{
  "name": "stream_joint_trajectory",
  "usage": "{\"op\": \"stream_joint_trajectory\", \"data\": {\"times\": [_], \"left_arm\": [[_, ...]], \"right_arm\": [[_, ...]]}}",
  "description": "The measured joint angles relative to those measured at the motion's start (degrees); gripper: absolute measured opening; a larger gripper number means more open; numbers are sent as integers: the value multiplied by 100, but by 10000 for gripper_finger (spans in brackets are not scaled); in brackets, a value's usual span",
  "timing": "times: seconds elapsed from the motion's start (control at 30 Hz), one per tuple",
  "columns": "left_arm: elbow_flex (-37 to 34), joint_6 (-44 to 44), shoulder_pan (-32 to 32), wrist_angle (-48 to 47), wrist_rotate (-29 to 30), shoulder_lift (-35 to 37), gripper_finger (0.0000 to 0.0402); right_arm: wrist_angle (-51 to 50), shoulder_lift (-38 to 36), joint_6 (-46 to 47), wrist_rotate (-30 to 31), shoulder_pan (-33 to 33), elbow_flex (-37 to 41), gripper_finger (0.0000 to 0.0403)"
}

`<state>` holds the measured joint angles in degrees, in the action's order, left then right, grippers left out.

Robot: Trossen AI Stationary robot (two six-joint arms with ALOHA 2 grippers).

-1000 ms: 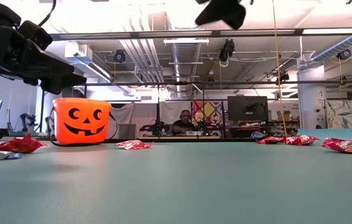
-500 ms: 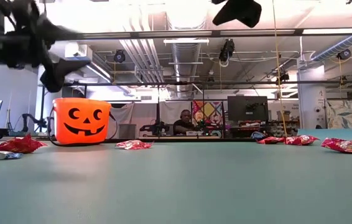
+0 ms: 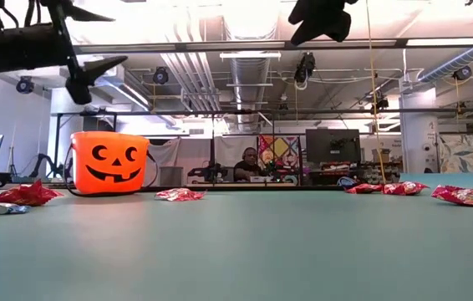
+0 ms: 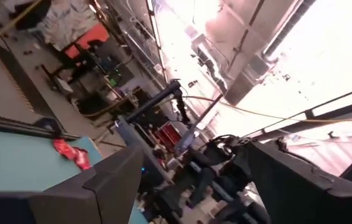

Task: Sort candy by brand, put in halloween buckets
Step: Put the red candy into the orange bucket

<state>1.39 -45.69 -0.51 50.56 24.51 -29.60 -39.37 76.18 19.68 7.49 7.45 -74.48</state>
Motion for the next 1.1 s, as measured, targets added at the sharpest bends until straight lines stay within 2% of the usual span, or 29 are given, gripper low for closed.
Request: {"op": "stream_joint_trajectory", "data": {"times": [0.17,0.3,0.37,0.53,0.67,0.8,1.1], "left_arm": [[27,-346,-255,630,-142,-849,272],[544,-391,-511,245,-88,-1513,270],[1085,-329,-669,-538,106,-1929,265],[2849,-517,-794,-3911,776,-3220,257],[3919,-958,-656,-5699,914,-4259,256],[4638,-1379,-399,-6785,920,-5218,256],[5662,-1415,600,-7723,331,-6714,260]], "right_arm": [[-176,0,-38,-1,4,0,194],[-401,-73,-37,-1,34,0,194],[-504,-152,-24,-1,54,0,194],[-613,-373,22,-2,112,0,194],[-689,-602,46,1,214,0,194],[-720,-754,239,-1,284,0,194],[-906,-901,780,0,589,0,194]]}}
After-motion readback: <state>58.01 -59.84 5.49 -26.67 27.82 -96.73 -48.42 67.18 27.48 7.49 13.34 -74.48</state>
